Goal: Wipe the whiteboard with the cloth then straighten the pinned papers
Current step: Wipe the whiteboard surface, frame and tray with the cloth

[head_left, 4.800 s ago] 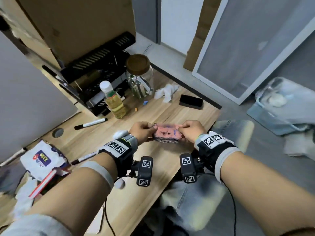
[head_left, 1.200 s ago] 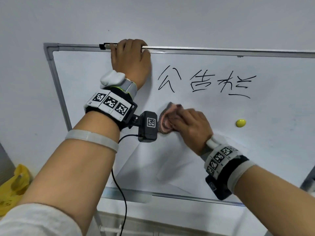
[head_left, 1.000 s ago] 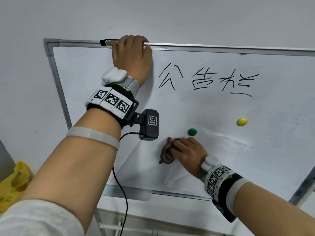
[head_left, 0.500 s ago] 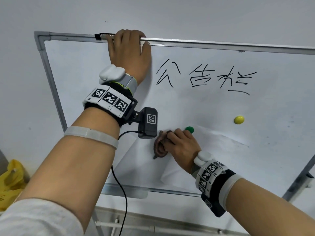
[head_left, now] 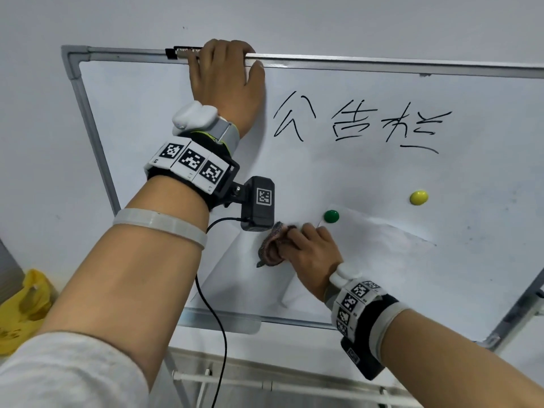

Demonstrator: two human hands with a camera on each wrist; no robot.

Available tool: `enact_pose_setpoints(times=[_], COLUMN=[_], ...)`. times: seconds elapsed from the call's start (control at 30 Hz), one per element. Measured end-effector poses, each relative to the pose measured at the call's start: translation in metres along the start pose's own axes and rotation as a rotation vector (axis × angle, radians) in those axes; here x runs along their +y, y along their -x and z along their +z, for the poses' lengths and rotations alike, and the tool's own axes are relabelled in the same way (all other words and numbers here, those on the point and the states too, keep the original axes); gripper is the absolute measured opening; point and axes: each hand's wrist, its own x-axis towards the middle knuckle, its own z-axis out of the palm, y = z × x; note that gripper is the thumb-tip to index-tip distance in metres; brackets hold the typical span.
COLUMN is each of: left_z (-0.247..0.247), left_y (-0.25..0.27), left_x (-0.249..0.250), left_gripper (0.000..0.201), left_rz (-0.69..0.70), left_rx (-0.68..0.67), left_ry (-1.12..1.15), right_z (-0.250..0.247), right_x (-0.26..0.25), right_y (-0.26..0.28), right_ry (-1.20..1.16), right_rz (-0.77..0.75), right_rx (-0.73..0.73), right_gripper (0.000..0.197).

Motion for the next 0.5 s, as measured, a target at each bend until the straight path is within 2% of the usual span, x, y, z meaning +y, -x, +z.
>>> enact_pose_setpoints(times=[0.13,0.23,0.3,0.37,0.43,0.5], left_z=[0.001,0.003,0.011,0.027,0.044,0.057], left_y=[0.008,0.046,0.083,0.119,0.147,0.171], left_x=[0.0,0.01,0.017,0.024,0.028,0.042], left_gripper=[0.051,0.059,0.05,0.038,0.036,0.04], left_rz=[0.034,0.101,0.177,0.238,0.255,0.279], left_rx=[-0.028,0.092,0.118,-0.045,-0.235,-0.313], left_ry=[0.017,0.044,0.125,0.213,0.271,0.254], right_z=[0.008,0.004,-0.003,-0.012,-0.023,-0.039], right_x=[-0.004,0.002,0.002,0.005,0.012,0.025], right_y=[0.034,0.052,0.056,0.057,0.056,0.063], right_ry=[0.001,-0.041,-0.065,-0.1,-0.111,-0.116], right_rz=[-0.042,-0.009,-0.021,-0.006,0.029,0.05], right_rx=[-0.113,-0.125,-0.138,-0.11,-0.063,-0.041], right_gripper=[0.017,0.015,0.013,0.013,0.012,0.014])
